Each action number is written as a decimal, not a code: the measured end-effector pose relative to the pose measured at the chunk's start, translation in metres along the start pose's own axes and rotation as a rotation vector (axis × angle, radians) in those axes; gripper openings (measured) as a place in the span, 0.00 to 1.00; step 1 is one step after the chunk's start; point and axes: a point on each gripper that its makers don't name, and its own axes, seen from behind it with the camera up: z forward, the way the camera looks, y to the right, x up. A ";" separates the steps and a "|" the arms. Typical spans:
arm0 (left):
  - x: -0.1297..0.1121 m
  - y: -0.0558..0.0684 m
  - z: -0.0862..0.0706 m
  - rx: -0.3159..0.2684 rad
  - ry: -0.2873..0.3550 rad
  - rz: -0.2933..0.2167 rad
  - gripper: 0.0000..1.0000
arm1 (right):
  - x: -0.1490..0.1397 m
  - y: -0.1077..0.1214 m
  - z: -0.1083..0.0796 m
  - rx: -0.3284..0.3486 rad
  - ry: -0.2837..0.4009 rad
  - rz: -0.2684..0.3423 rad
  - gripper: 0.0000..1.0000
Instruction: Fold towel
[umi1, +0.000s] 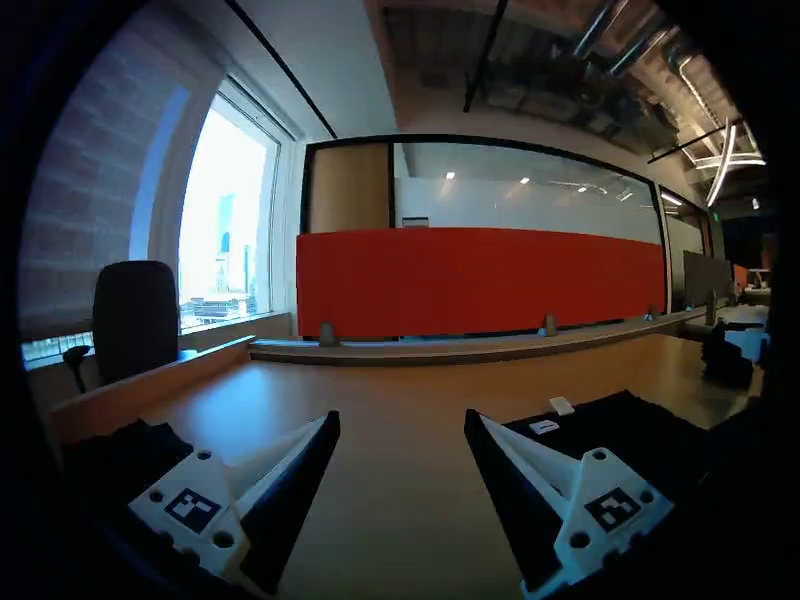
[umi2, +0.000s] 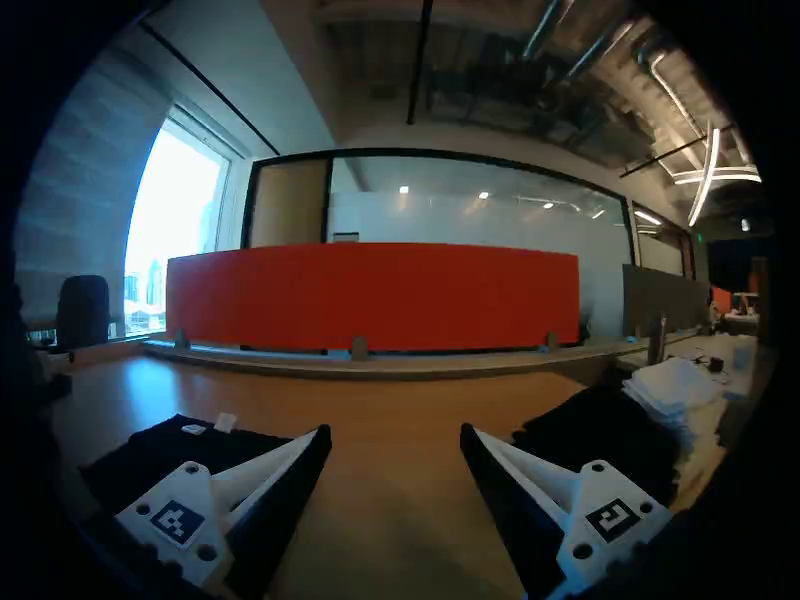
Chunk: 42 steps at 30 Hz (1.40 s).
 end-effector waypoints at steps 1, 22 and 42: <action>0.004 0.000 0.000 0.000 0.002 0.001 0.92 | 0.005 0.000 0.000 -0.001 0.009 -0.002 1.00; 0.124 -0.004 0.000 -0.009 -0.020 -0.029 0.92 | 0.118 -0.006 0.000 -0.001 -0.005 -0.043 0.99; 0.196 0.003 -0.003 -0.048 -0.056 -0.005 0.92 | 0.193 -0.004 0.002 0.001 -0.031 -0.059 1.00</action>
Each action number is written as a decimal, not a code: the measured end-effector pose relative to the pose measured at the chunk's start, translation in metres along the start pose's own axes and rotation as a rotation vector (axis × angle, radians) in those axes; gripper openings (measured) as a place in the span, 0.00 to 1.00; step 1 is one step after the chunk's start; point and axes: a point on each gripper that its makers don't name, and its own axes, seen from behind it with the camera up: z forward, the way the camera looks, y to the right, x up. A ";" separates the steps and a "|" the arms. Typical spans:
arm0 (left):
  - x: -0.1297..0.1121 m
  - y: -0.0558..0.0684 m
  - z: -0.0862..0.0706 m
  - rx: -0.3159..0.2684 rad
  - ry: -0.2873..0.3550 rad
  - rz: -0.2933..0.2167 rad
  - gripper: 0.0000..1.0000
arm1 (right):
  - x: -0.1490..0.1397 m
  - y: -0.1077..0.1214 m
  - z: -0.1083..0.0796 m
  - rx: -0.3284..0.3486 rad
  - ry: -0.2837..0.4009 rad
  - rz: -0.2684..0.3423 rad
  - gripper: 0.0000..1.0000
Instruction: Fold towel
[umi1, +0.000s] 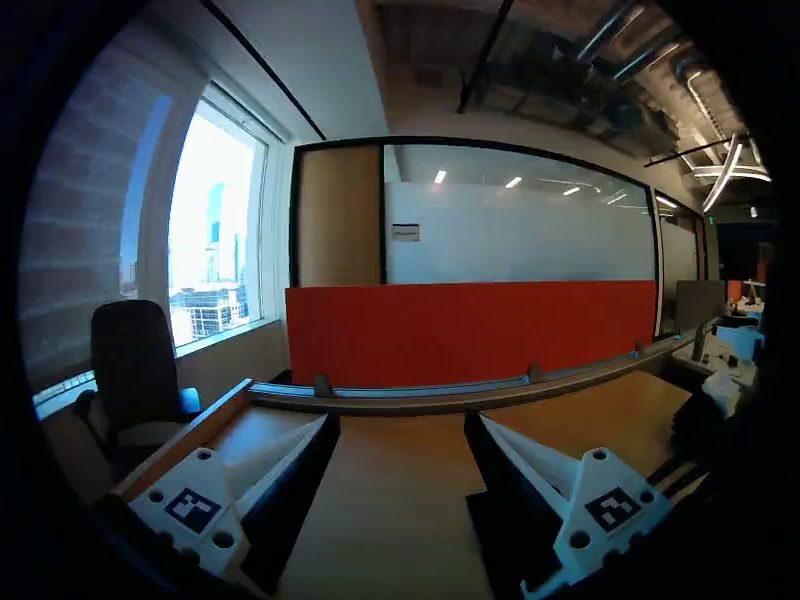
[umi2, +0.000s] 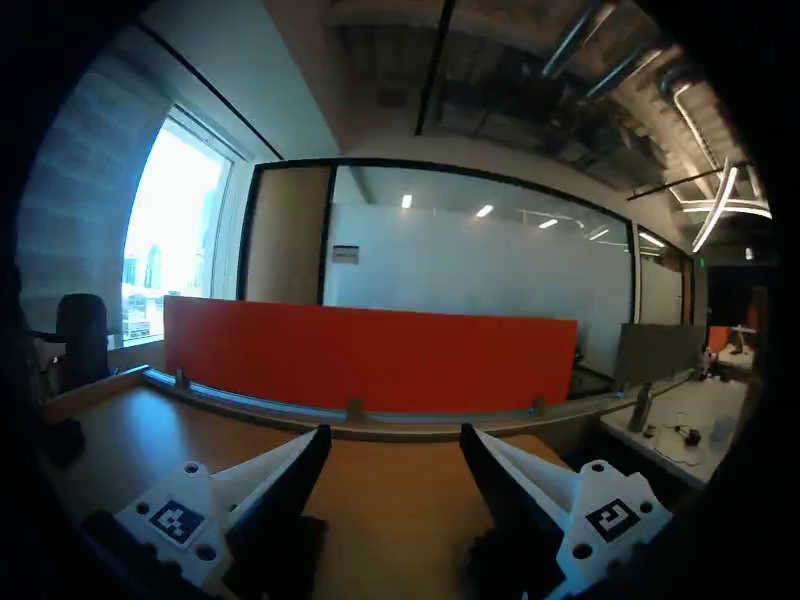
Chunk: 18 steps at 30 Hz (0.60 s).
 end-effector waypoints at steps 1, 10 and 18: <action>0.000 0.002 0.000 -0.011 -0.006 0.004 0.92 | -0.001 -0.001 0.000 0.007 -0.006 -0.004 1.00; -0.001 0.026 0.002 -0.133 -0.067 0.031 0.92 | -0.004 -0.022 -0.003 0.123 -0.070 -0.045 1.00; -0.005 0.043 0.005 -0.227 -0.114 0.021 0.92 | 0.000 -0.039 -0.001 0.221 -0.116 -0.075 1.00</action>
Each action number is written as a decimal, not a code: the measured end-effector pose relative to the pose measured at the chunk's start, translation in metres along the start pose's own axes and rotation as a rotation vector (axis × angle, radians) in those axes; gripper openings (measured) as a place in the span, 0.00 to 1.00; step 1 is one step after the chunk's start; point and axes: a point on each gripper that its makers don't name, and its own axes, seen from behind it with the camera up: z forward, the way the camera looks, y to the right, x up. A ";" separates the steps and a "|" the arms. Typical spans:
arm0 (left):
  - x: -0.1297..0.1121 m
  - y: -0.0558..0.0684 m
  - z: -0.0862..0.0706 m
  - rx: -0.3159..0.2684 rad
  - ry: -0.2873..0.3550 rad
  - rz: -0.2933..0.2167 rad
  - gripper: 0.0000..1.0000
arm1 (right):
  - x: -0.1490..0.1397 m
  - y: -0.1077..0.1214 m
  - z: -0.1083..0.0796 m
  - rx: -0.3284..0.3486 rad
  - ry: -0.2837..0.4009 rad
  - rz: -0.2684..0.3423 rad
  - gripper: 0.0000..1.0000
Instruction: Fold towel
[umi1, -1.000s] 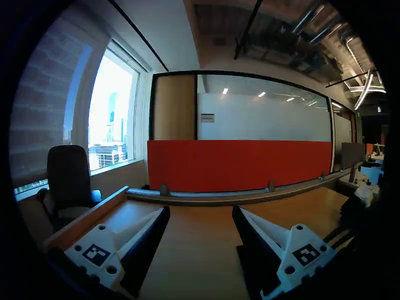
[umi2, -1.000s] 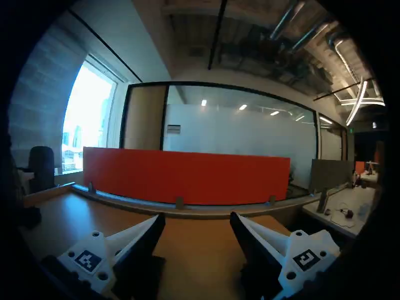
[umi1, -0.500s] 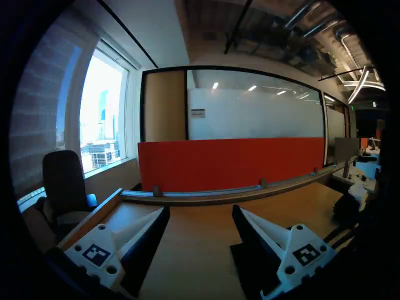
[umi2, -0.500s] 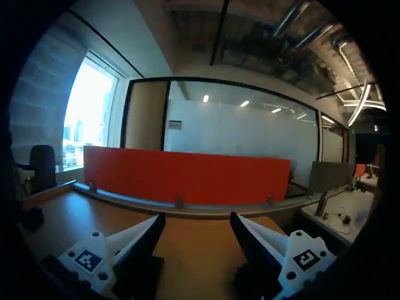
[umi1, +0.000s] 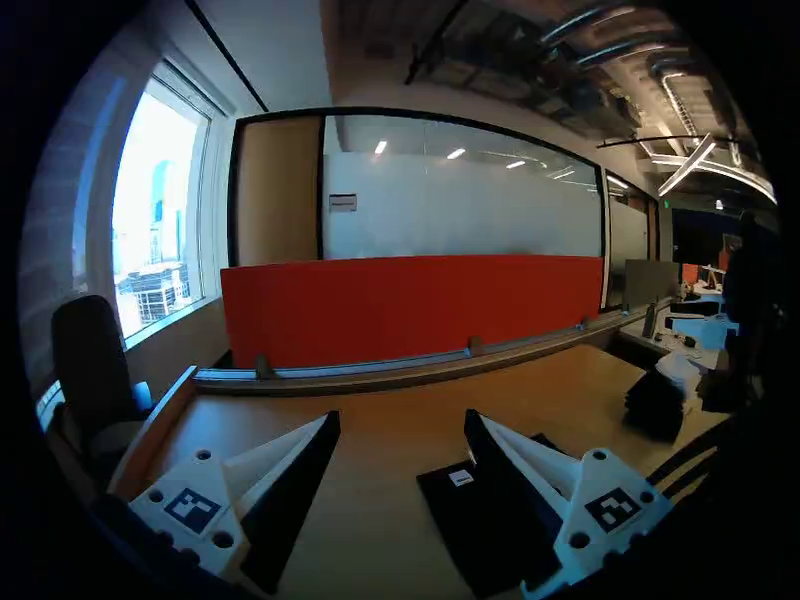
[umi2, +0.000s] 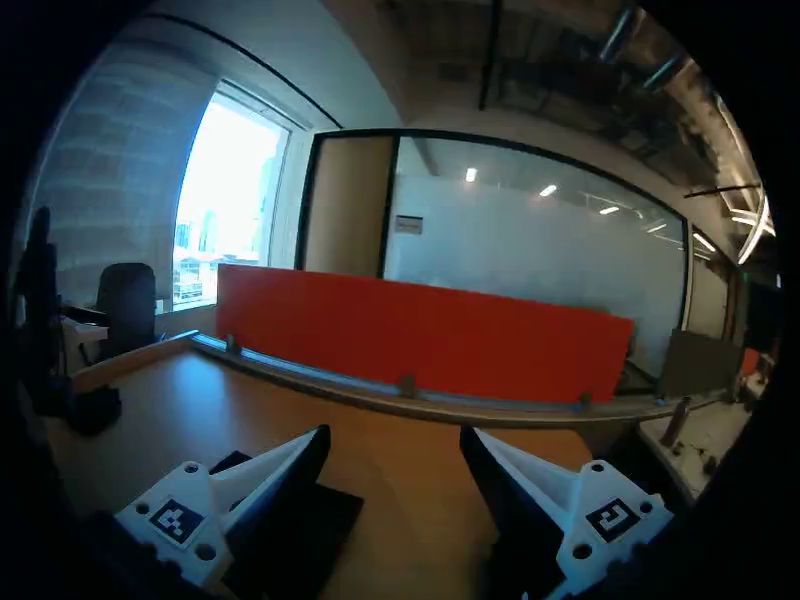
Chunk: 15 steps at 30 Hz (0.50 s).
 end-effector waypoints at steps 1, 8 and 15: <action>-0.002 0.002 0.000 -0.011 -0.009 0.002 0.92 | -0.001 -0.002 0.000 0.012 -0.007 -0.005 1.00; -0.021 0.024 0.000 -0.116 -0.093 0.061 0.92 | -0.016 -0.023 -0.001 0.133 -0.093 -0.052 1.00; -0.035 0.043 -0.001 -0.212 -0.154 0.105 0.92 | -0.031 -0.041 -0.006 0.241 -0.176 -0.110 1.00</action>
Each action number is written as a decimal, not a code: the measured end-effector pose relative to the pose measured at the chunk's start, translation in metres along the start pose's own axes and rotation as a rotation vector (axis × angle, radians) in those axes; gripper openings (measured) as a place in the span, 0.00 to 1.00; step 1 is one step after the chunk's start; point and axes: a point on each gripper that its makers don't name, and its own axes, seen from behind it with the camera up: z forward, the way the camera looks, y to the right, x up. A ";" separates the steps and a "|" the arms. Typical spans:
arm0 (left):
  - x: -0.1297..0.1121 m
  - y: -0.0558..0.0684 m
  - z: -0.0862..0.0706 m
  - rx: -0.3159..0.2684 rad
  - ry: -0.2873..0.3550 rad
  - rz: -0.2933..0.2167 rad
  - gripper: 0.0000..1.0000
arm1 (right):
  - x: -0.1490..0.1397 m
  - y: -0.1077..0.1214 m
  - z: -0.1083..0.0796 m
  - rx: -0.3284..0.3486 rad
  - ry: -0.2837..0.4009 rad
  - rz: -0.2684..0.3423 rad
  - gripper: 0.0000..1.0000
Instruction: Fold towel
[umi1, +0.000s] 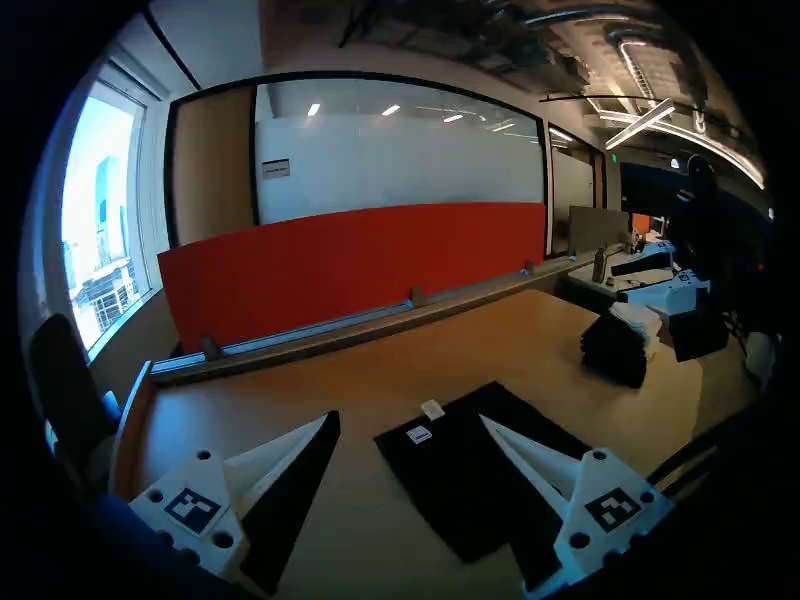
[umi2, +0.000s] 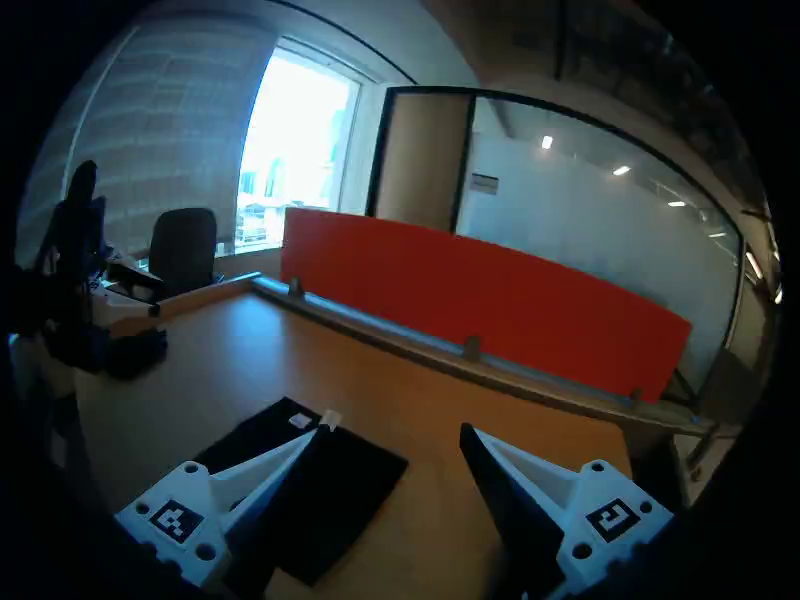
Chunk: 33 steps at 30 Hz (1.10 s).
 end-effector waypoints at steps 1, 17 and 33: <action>-0.001 0.002 0.001 -0.009 -0.006 0.005 0.92 | -0.002 -0.002 0.000 0.010 -0.009 -0.006 1.00; -0.041 0.030 0.009 -0.098 -0.096 0.055 0.92 | -0.041 -0.022 -0.001 0.099 -0.124 -0.030 1.00; -0.100 0.052 0.020 -0.145 -0.164 0.043 0.92 | -0.097 -0.046 0.009 0.145 -0.208 -0.033 1.00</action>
